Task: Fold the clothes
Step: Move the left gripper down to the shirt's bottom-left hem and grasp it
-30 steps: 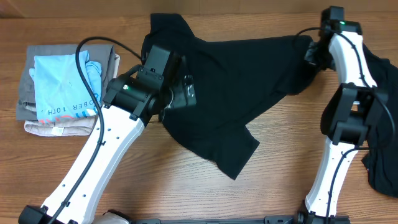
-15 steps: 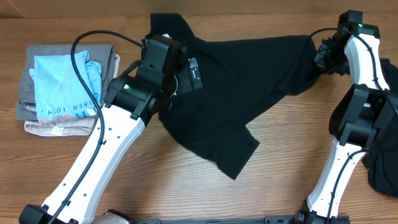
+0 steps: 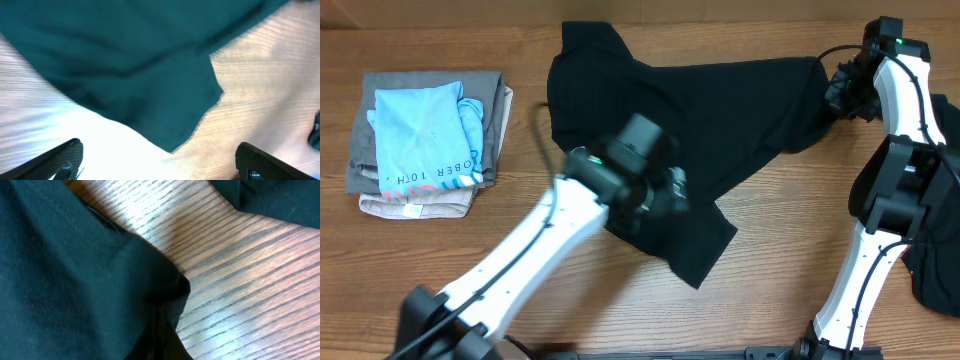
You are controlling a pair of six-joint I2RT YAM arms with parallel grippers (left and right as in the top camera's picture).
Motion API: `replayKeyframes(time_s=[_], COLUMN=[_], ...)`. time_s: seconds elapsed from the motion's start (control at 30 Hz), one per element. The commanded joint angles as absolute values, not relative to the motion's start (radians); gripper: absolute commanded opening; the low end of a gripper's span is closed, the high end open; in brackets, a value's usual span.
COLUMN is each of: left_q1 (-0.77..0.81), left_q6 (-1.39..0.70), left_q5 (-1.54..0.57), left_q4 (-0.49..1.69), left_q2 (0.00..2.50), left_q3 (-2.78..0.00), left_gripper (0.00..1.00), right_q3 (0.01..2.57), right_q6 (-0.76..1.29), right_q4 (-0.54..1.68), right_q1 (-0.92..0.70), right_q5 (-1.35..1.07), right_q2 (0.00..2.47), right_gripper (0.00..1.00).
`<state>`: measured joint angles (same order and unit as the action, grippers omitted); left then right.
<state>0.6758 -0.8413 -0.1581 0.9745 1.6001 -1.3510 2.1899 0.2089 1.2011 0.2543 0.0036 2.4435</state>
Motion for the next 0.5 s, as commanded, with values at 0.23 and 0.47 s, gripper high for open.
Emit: replayKeyframes(time_s=[0.23,0.47], left_q1=[0.872,0.959], left_q6=[-1.05,-1.183], left_q5=[-0.211,-0.248], left_q4=[0.87,0.847], left_q2=[1.785,1.947], left_q3=[-1.33,-1.33], left_gripper=[0.95,0.7], right_q3=[2.221,2.221], right_q6=[0.207,0.209], right_q4=[1.219,1.219], right_q1=[0.252,0.252], right_q5=[-0.006,-0.006], right_q2=[2.397,2.397], right_gripper=[0.04,0.04])
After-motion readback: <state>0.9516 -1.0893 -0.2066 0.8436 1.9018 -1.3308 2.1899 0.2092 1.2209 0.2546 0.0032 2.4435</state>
